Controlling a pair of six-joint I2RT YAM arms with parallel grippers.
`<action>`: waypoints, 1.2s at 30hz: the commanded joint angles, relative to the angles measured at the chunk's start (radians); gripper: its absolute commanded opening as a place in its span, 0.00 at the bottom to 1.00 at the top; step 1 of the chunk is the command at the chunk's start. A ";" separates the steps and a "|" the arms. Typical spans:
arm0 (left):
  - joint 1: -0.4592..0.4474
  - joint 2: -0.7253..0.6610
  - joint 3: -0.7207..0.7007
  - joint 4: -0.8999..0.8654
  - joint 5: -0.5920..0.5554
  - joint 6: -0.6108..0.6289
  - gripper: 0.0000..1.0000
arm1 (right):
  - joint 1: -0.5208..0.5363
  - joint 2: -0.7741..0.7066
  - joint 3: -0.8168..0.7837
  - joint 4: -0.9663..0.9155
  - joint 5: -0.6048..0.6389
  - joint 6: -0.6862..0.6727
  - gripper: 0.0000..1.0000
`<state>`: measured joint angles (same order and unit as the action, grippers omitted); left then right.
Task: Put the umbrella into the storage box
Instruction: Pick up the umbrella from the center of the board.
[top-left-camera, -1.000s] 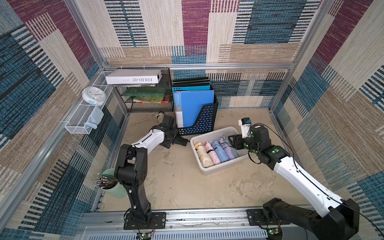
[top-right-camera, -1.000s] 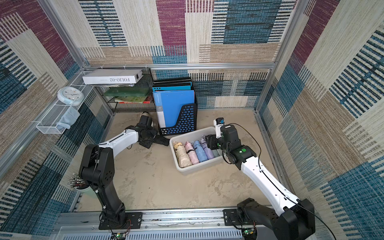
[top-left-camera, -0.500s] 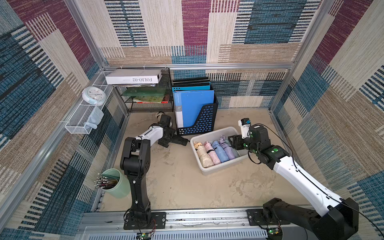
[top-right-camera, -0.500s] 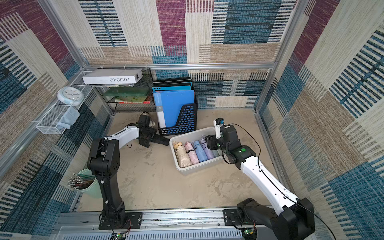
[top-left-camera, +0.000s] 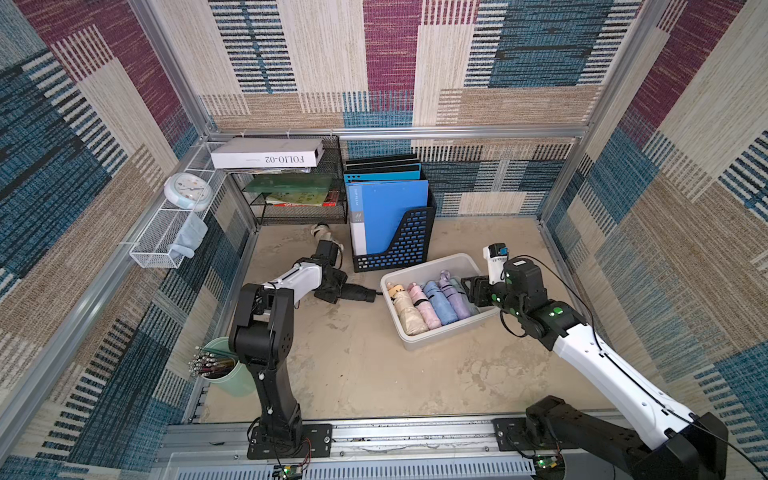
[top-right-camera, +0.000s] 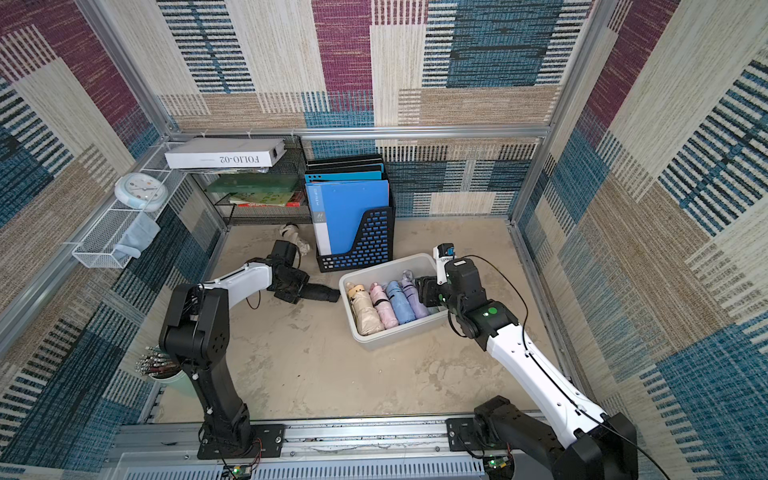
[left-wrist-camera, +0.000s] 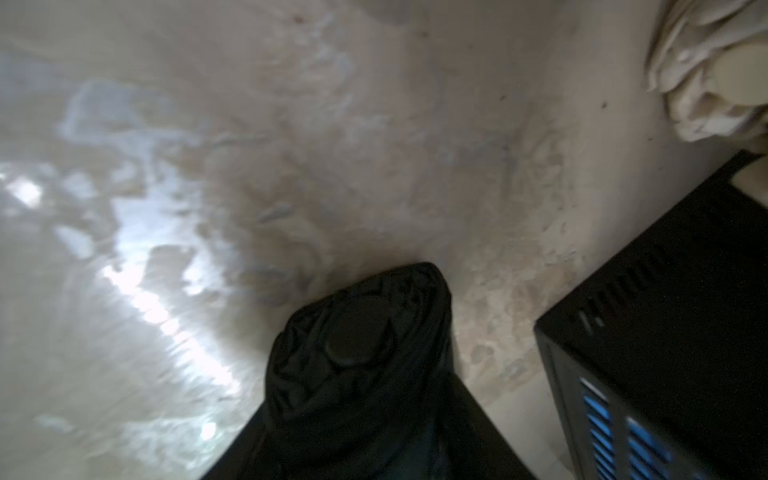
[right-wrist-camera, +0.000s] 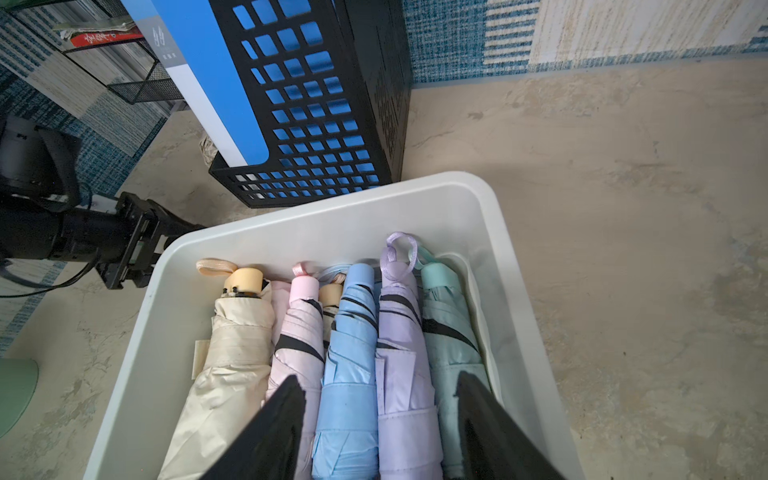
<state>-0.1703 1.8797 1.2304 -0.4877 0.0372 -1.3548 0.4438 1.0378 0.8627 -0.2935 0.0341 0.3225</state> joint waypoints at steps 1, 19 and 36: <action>-0.011 -0.051 -0.078 -0.116 -0.031 -0.037 0.49 | 0.001 -0.010 -0.006 0.026 0.015 0.008 0.62; -0.070 -0.417 -0.432 -0.052 -0.071 -0.217 0.05 | 0.001 -0.043 -0.017 0.024 -0.043 -0.025 0.62; -0.106 -0.801 -0.536 -0.032 -0.071 -0.365 0.00 | 0.002 -0.059 -0.005 0.084 -0.235 0.024 0.62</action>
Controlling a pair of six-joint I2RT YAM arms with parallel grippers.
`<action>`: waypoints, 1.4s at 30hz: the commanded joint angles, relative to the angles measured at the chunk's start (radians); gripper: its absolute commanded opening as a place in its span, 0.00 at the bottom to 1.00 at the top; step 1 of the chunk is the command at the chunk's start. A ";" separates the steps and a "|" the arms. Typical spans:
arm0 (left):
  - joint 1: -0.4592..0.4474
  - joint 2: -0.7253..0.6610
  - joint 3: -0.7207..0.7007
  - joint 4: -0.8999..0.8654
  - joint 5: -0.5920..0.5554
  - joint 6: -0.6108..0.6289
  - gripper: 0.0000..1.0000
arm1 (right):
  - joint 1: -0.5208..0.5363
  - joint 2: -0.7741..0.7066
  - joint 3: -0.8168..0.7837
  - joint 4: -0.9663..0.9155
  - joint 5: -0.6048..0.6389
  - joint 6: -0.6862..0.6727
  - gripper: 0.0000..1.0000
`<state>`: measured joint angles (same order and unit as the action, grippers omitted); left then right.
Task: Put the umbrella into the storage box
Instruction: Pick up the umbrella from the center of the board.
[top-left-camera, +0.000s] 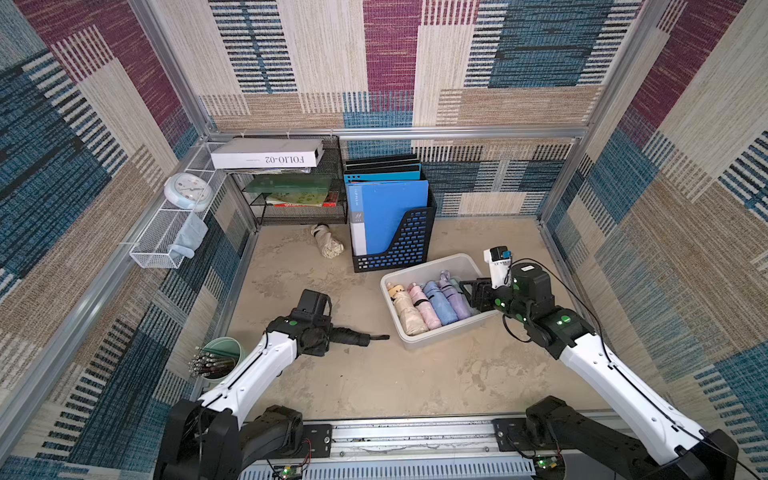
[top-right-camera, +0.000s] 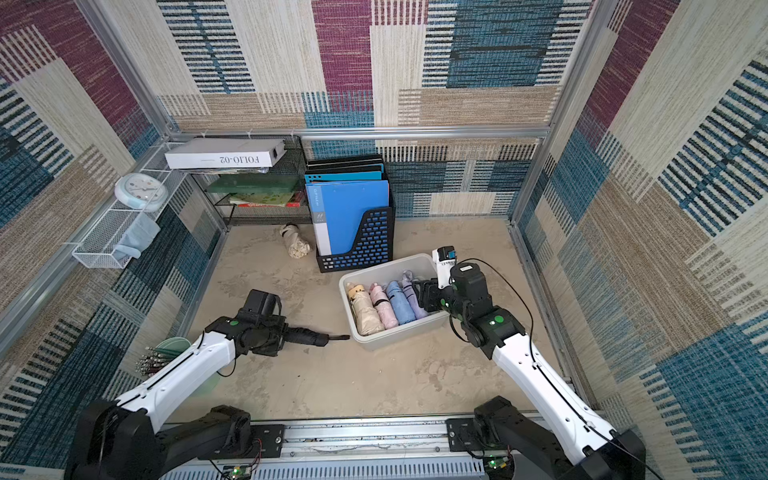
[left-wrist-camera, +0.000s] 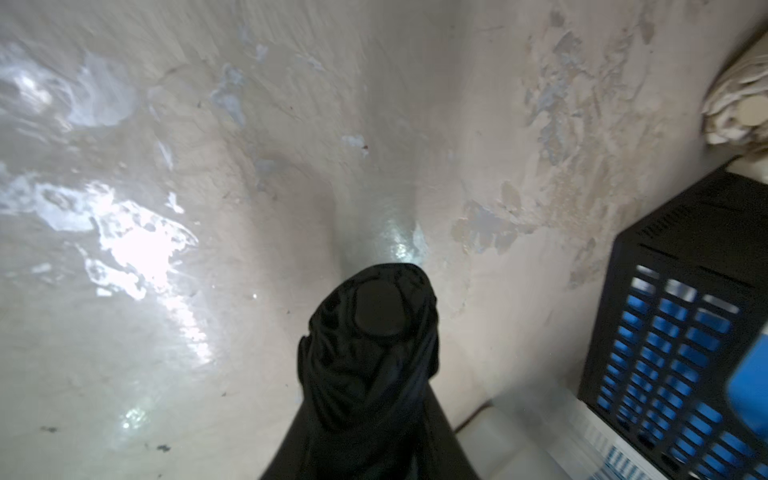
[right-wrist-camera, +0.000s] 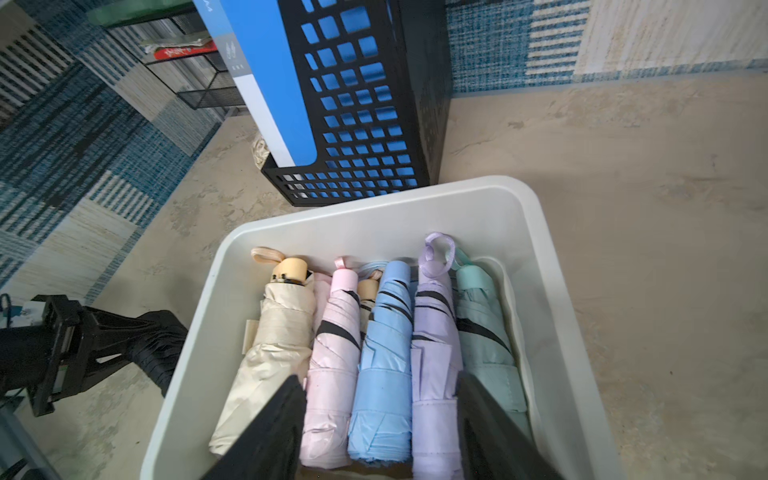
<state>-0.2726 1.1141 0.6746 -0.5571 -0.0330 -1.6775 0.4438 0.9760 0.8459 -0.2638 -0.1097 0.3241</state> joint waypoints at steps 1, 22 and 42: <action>-0.005 -0.049 0.042 0.039 0.005 -0.040 0.00 | 0.005 0.003 0.012 0.073 -0.114 0.025 0.63; -0.212 0.070 0.340 0.873 -0.200 0.125 0.00 | 0.157 0.129 0.089 0.569 -0.054 0.580 0.70; -0.437 0.204 0.373 1.223 -0.567 0.116 0.00 | 0.263 0.392 0.156 1.033 0.072 0.693 0.81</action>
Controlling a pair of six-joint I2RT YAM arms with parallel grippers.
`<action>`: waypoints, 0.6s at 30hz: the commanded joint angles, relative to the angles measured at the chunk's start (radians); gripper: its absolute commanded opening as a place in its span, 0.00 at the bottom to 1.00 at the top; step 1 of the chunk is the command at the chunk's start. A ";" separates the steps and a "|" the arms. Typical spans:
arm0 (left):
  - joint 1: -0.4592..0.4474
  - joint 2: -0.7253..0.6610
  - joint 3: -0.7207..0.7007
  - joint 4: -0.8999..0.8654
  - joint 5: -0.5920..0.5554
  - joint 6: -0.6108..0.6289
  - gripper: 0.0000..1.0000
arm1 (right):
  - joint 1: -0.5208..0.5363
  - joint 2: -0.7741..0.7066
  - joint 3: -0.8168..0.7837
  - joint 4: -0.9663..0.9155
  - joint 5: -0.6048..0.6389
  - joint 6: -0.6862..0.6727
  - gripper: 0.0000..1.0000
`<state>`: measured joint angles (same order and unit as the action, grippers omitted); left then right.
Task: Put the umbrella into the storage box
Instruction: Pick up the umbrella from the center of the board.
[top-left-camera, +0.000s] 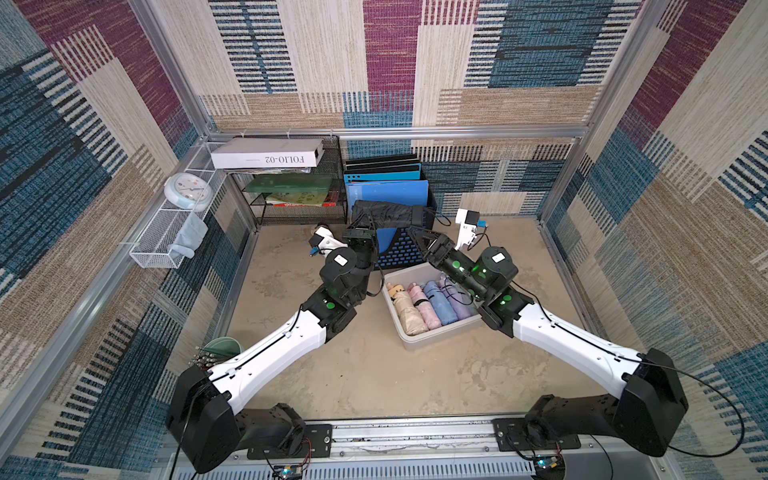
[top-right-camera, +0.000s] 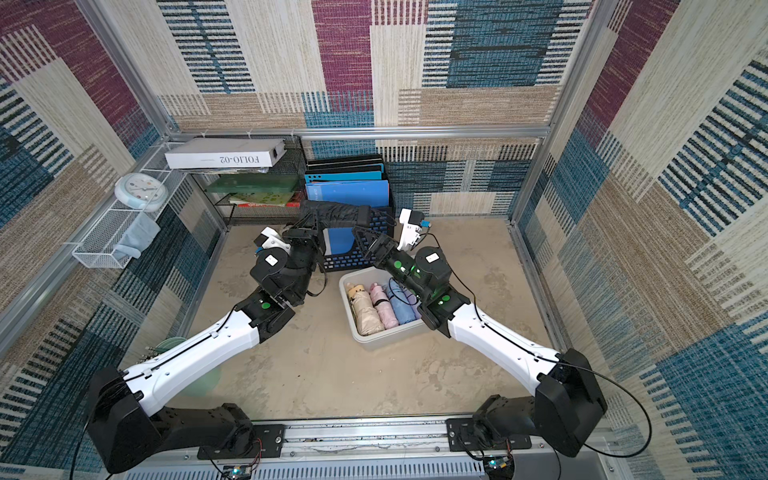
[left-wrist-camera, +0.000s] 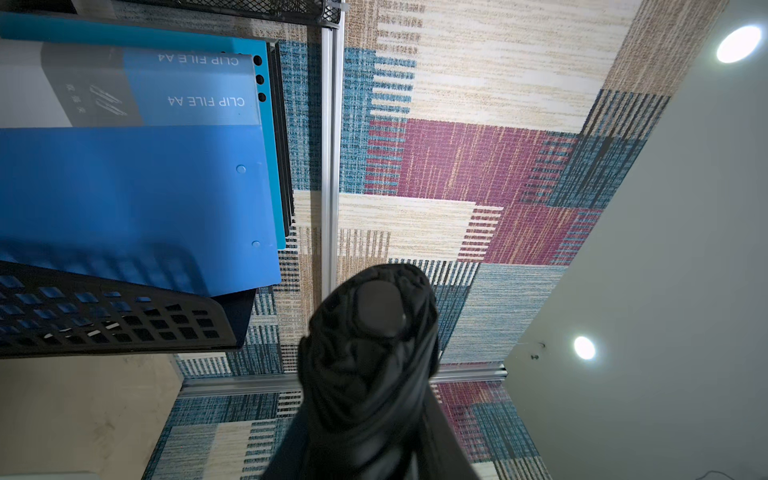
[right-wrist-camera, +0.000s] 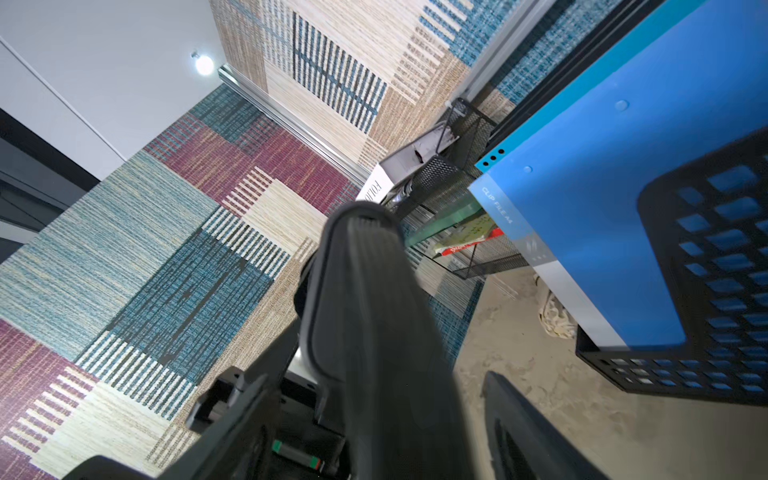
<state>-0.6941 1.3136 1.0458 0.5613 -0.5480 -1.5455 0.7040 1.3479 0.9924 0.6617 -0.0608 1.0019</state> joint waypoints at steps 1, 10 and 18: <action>-0.023 0.007 0.002 0.105 -0.060 -0.023 0.00 | 0.005 0.032 0.013 0.129 0.031 0.022 0.81; -0.076 0.036 -0.012 0.126 -0.113 -0.076 0.00 | 0.011 0.112 0.036 0.253 0.067 0.073 0.76; -0.096 0.040 -0.021 0.125 -0.148 -0.097 0.00 | 0.015 0.151 0.061 0.259 0.082 0.109 0.64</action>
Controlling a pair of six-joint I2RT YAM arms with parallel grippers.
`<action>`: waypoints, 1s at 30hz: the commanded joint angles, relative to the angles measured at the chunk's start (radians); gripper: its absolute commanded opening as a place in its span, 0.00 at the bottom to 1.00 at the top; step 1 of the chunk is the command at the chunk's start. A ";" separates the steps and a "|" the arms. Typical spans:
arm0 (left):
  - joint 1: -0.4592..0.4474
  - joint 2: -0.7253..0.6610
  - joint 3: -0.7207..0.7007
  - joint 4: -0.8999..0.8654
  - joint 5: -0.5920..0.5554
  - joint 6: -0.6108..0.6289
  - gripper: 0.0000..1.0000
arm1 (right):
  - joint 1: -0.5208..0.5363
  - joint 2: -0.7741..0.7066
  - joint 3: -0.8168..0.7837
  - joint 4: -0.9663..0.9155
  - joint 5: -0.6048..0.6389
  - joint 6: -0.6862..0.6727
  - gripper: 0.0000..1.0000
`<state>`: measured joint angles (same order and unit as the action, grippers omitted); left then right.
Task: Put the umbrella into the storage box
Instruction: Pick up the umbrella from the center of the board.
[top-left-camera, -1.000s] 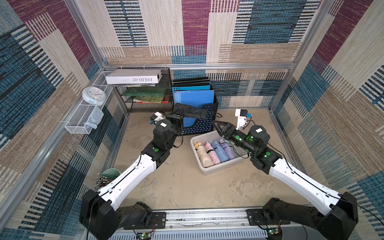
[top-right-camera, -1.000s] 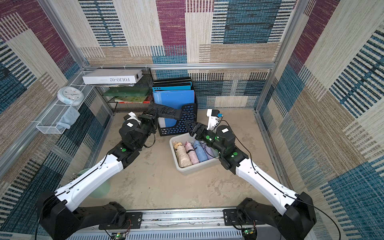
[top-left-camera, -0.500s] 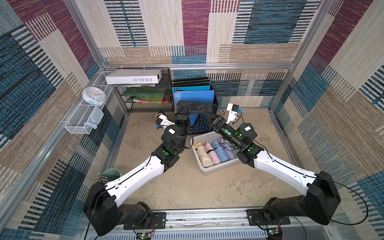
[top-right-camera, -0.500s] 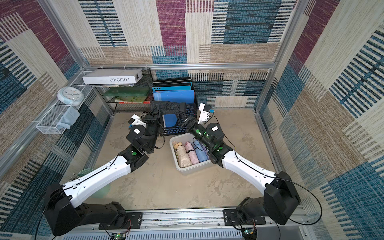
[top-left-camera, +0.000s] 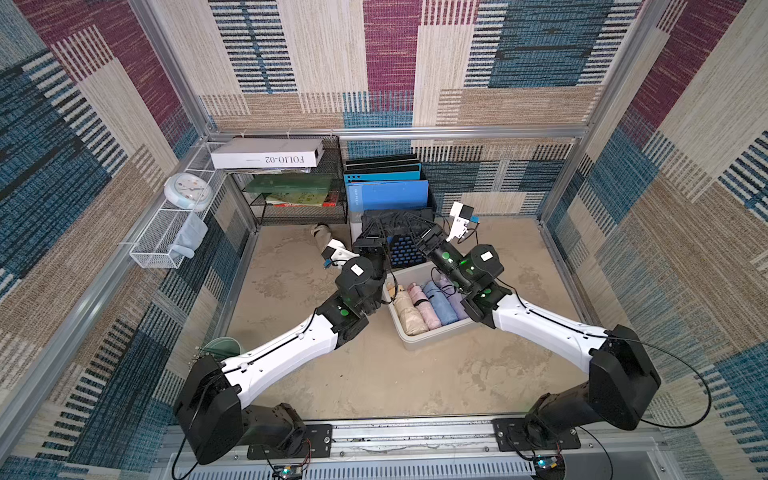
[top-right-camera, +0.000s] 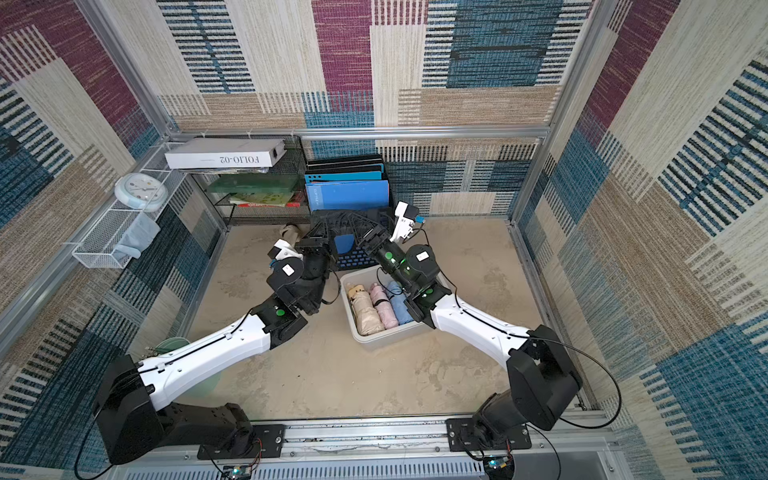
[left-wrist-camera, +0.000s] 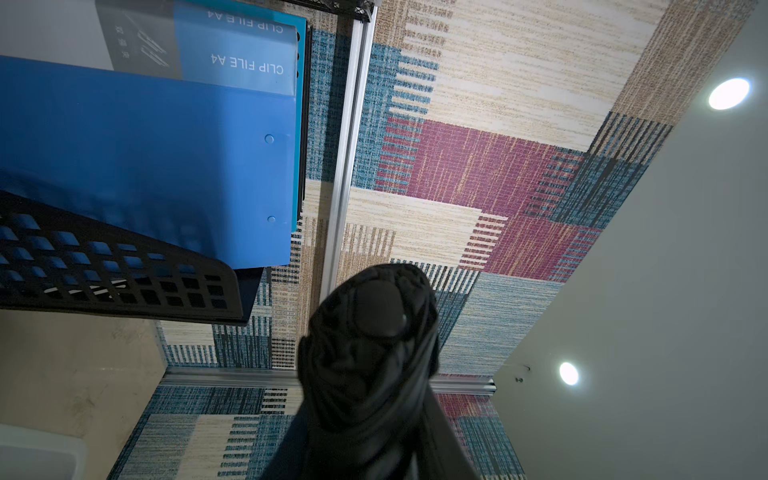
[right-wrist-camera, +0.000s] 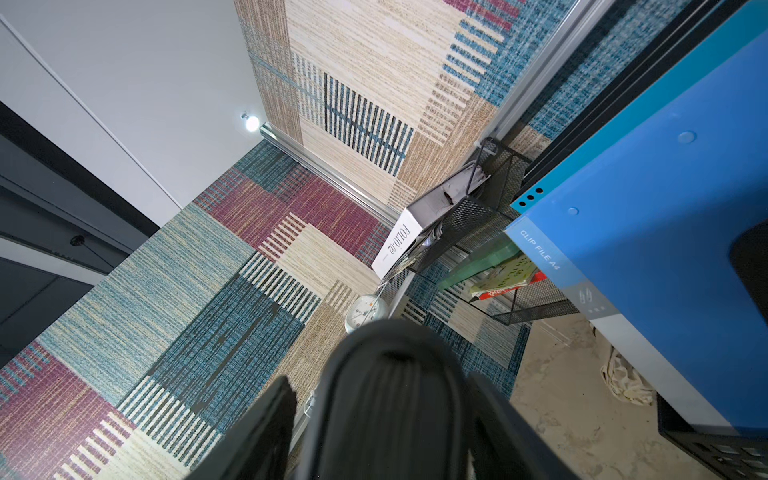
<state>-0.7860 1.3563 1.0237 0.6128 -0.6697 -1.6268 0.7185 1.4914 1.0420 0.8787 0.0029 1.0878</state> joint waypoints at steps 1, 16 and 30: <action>-0.008 -0.002 0.000 0.072 -0.031 -0.018 0.00 | 0.001 0.013 0.016 0.036 0.023 0.030 0.62; -0.033 -0.022 0.003 -0.060 -0.064 -0.074 0.24 | 0.006 0.026 0.035 -0.022 0.079 0.074 0.26; -0.039 -0.170 -0.051 -0.364 -0.081 -0.081 0.76 | -0.008 -0.036 0.013 -0.183 0.170 -0.027 0.11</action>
<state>-0.8242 1.2217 0.9840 0.3683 -0.7376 -1.7210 0.7174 1.4864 1.0542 0.7193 0.1440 1.1233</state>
